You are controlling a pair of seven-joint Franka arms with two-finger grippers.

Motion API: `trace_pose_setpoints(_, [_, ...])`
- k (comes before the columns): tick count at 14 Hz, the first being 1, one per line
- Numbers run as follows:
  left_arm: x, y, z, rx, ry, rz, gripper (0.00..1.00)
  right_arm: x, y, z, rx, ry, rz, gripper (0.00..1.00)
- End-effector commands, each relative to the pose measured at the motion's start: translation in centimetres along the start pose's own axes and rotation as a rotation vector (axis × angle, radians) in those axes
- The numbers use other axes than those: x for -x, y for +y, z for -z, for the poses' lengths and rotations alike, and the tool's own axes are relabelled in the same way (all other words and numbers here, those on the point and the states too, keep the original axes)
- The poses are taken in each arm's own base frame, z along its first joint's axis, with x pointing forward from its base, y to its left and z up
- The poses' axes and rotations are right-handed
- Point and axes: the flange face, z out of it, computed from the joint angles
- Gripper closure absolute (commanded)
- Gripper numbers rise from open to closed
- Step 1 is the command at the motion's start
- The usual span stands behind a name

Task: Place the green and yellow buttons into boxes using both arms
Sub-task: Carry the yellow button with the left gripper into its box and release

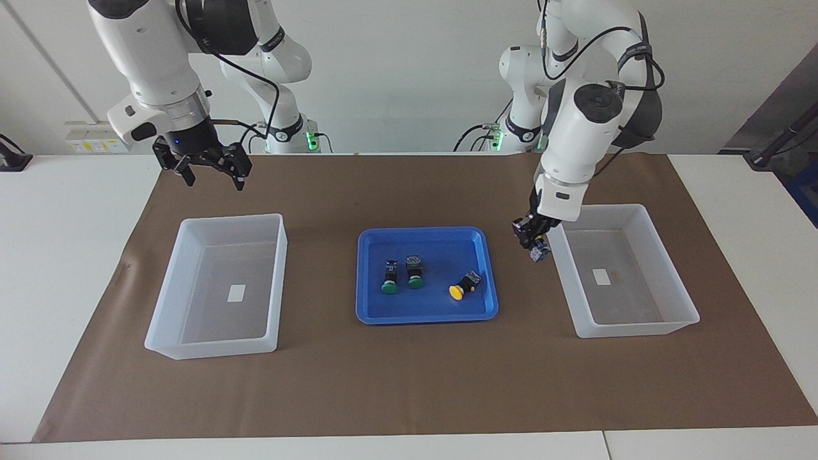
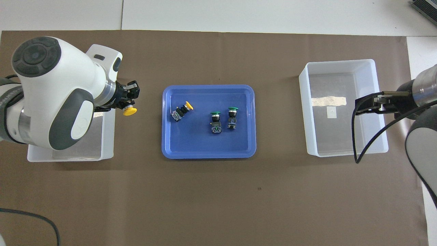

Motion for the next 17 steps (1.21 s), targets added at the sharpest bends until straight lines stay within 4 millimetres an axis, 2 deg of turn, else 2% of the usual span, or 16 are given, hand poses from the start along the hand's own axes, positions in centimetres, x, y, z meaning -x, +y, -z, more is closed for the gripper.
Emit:
trace_pose_setpoints(1, [-4.0,-6.2,-0.6,0.011,-0.013,-0.063,1.00,0.6,0.5,-0.2,-0.018,-0.002,-0.019,0.00])
trace_pose_setpoints(3, [-6.3,-11.3,-1.4,0.021,0.024,-0.096,1.00,0.5,0.6,-0.1,-0.018,0.001,-0.019,0.00])
trace_pose_setpoints(5, [-6.9,-16.0,-3.2,0.020,0.059,-0.146,1.00,0.6,0.2,-0.1,-0.018,0.000,-0.011,0.00])
trace_pose_setpoints(7, [-6.7,-18.7,-5.2,0.015,0.076,-0.182,1.00,0.6,0.0,0.0,-0.017,0.003,-0.008,0.00])
trace_pose_setpoints(9, [-6.0,-19.2,-7.3,0.014,0.076,-0.188,1.00,0.6,-0.2,0.0,-0.016,0.004,-0.006,0.00])
trace_pose_setpoints(12, [-4.2,-19.8,-11.5,0.017,0.096,-0.203,1.00,0.6,0.2,-0.1,-0.016,-0.001,-0.013,0.00])
trace_pose_setpoints(14, [-3.5,-20.2,-13.0,0.016,0.098,-0.223,1.00,0.6,0.2,-0.1,-0.018,-0.002,-0.019,0.00])
trace_pose_setpoints(16, [-3.4,-20.2,-13.0,0.015,0.095,-0.228,0.94,0.6,0.1,0.0,-0.018,-0.001,-0.014,0.00])
trace_pose_setpoints(17, [-3.4,-20.2,-13.1,0.015,0.092,-0.228,0.79,0.6,0.2,-0.1,-0.018,-0.002,-0.014,0.00])
